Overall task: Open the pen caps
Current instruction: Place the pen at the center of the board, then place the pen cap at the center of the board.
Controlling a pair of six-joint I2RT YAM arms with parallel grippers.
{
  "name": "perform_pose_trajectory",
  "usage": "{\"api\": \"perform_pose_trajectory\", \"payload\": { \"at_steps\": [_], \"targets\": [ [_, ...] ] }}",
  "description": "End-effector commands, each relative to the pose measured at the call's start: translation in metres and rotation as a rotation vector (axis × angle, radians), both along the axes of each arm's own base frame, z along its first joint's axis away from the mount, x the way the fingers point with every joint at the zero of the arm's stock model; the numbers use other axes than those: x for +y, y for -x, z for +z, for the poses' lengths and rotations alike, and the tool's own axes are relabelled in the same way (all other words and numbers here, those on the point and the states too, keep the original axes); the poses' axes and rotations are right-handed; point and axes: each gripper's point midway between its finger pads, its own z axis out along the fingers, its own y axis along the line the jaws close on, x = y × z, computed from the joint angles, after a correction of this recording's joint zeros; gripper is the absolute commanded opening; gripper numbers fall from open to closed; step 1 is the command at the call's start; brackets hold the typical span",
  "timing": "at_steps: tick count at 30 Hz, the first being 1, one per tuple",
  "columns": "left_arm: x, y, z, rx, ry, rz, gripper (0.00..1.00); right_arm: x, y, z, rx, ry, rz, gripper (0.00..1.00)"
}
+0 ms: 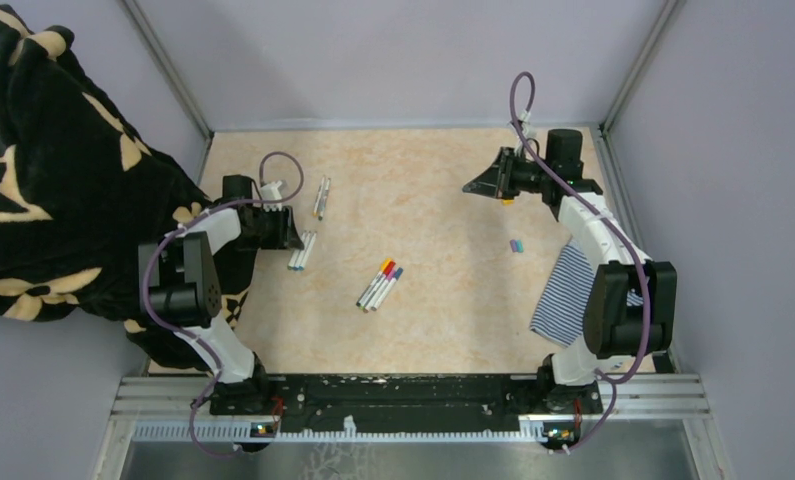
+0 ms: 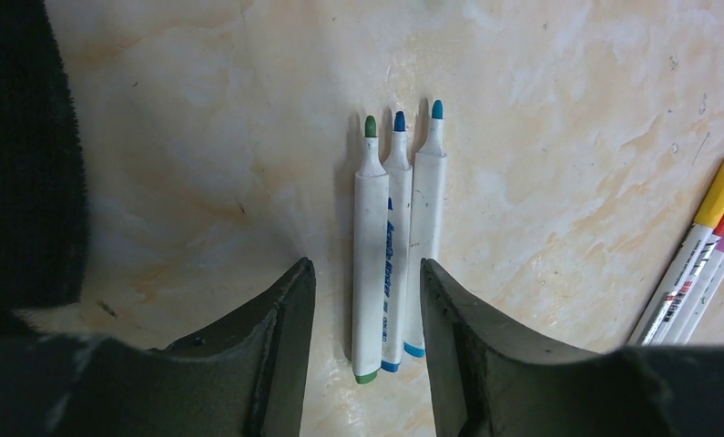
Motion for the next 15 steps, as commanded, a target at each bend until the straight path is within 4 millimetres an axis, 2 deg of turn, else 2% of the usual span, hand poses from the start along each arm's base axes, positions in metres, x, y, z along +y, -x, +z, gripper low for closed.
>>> {"api": "perform_pose_trajectory", "payload": {
  "at_steps": [1, 6, 13, 15],
  "targets": [
    [-0.001, -0.003, 0.020, -0.061, 0.029, -0.005, 0.54, -0.022, -0.015, 0.018, -0.052, -0.014, -0.126, 0.00],
    [-0.001, -0.004, 0.037, -0.111, 0.032, -0.014, 0.68, -0.058, -0.020, 0.002, -0.022, 0.026, -0.260, 0.00],
    [-0.002, -0.002, 0.071, -0.212, 0.021, -0.041, 0.96, -0.099, -0.007, -0.035, 0.023, 0.115, -0.385, 0.00],
    [-0.003, 0.001, 0.080, -0.239, 0.020, -0.057, 0.99, -0.108, -0.004, -0.044, 0.036, 0.138, -0.419, 0.00]
  ]
}}
